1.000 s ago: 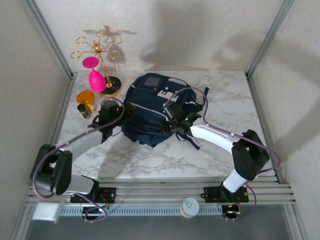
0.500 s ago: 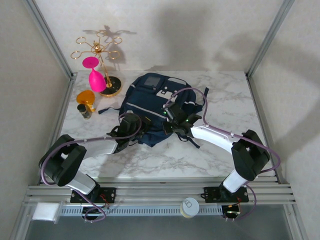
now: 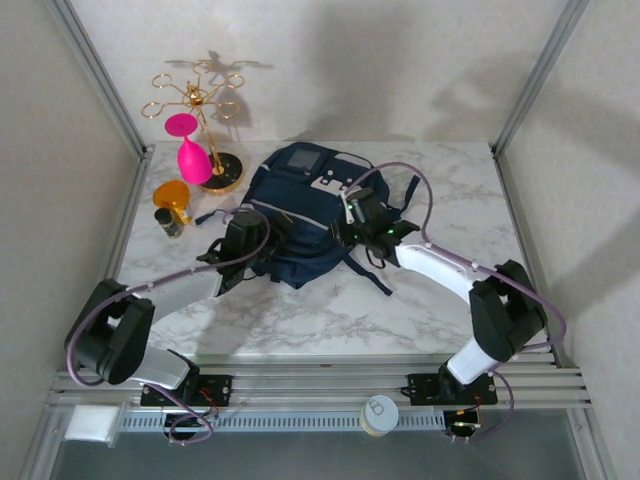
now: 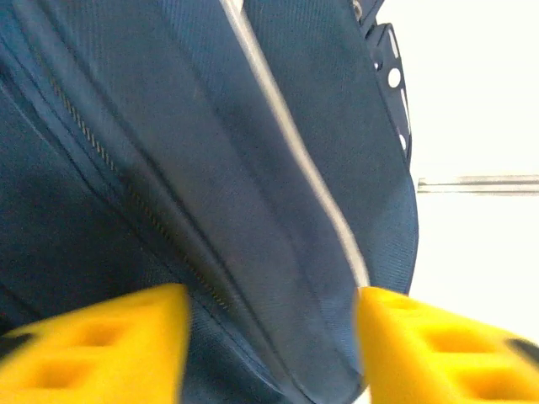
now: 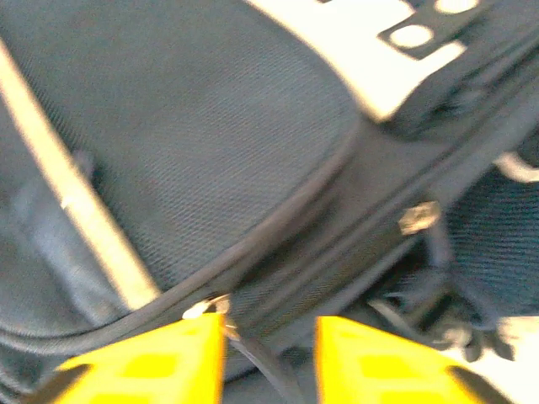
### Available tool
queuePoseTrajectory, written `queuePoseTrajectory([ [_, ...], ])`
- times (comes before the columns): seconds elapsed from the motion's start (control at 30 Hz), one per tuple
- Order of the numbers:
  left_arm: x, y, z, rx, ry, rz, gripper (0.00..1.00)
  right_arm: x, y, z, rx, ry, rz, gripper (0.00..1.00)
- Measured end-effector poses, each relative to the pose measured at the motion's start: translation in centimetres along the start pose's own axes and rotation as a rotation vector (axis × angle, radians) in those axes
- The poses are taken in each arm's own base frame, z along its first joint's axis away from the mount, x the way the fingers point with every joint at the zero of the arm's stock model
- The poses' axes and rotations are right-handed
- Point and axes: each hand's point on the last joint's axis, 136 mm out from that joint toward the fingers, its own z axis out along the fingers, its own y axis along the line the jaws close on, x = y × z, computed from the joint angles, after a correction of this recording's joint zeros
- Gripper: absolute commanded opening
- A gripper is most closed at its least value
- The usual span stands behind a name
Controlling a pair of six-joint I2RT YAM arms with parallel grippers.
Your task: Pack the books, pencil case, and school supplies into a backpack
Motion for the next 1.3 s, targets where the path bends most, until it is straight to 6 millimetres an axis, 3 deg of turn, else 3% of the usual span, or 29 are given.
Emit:
queuePoseTrajectory([
  [0.1,-1.6,-0.5,-2.5,-0.014,-0.045,0.101,0.97,-1.9,-3.6,-2.8,0.054,-0.077,0.075,0.96],
  [0.2,-4.8,-0.7,-5.8,-0.083,-0.192,0.238,1.0,-4.0,-9.0,-6.4,0.179,-0.197,0.184,0.99],
  [0.27,-8.0,-0.2,-8.4,-0.159,-0.334,0.317,1.0,-4.3,-13.1,-8.2,0.301,-0.275,0.26,0.99],
  [0.4,-14.1,2.8,-13.5,-0.331,-0.653,0.456,1.0,-0.3,-21.4,-9.4,0.565,-0.348,0.371,0.99],
  [0.47,-15.4,6.3,-14.7,-0.446,-0.744,0.525,0.99,3.5,-24.2,-8.8,0.666,-0.335,0.374,0.99],
  [0.53,-15.4,10.2,-14.6,-0.55,-0.757,0.603,1.0,7.4,-25.9,-7.7,0.73,-0.292,0.356,0.99],
  [0.63,-14.5,13.9,-13.6,-0.59,-0.723,0.701,0.99,10.7,-26.6,-6.4,0.731,-0.282,0.31,0.99],
  [0.73,-14.1,15.1,-12.5,-0.547,-0.702,0.76,0.99,11.4,-26.4,-5.6,0.67,-0.321,0.278,0.99],
  [0.9,-14.3,13.7,-9.9,-0.387,-0.679,0.827,0.99,8.3,-24.8,-5.5,0.513,-0.501,0.201,0.99],
  [1.07,-13.7,13.9,-7.4,-0.302,-0.612,0.865,0.99,8.6,-24.1,-5.3,0.45,-0.534,0.181,0.99],
  [1.3,-14.9,12.6,-7.5,-0.275,-0.666,0.85,0.99,7.3,-23.8,-6.1,0.436,-0.597,0.166,0.99],
])
